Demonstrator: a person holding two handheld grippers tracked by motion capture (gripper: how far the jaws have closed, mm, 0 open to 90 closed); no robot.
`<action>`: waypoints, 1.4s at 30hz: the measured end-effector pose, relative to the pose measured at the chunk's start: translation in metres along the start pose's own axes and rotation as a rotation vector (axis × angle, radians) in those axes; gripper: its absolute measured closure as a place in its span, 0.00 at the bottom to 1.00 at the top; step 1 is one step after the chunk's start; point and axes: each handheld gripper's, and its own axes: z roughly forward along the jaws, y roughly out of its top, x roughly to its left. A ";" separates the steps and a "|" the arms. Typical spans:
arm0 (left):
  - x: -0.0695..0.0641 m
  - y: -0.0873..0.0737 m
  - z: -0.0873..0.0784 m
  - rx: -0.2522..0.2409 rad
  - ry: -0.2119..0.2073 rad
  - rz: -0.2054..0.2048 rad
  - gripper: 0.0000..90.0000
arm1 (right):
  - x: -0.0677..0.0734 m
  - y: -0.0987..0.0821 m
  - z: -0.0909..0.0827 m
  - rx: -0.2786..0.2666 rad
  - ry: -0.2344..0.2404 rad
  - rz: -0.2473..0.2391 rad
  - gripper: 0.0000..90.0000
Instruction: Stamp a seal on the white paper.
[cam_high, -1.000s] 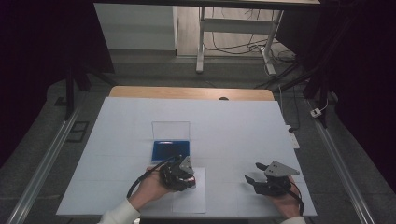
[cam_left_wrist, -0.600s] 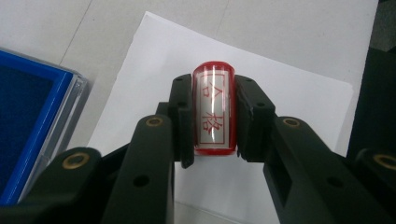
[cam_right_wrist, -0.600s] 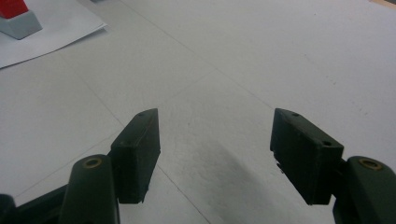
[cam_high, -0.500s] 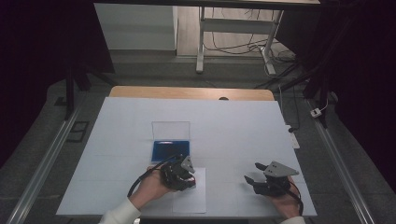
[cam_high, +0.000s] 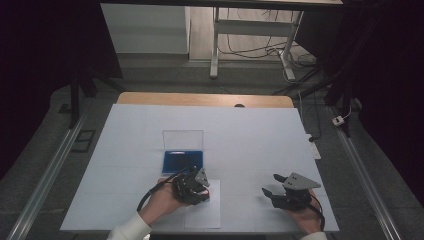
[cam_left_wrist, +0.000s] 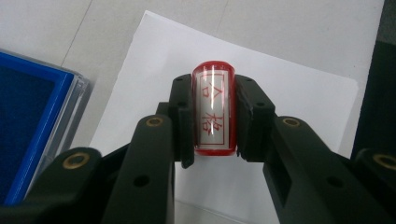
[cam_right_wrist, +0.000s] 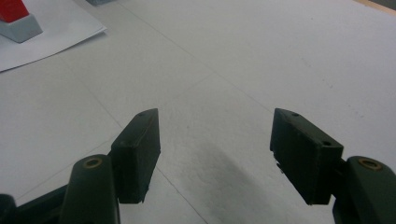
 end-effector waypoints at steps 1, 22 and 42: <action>0.000 0.000 0.000 -0.001 0.001 0.001 0.79 | 0.000 0.000 0.000 -0.002 0.001 0.001 0.36; 0.004 -0.003 -0.011 -0.089 -0.050 -0.025 0.78 | -0.001 -0.001 -0.003 -0.003 -0.006 0.002 0.36; 0.008 -0.006 -0.044 -0.222 -0.038 -0.040 0.78 | -0.001 -0.002 -0.004 -0.006 -0.009 0.003 0.36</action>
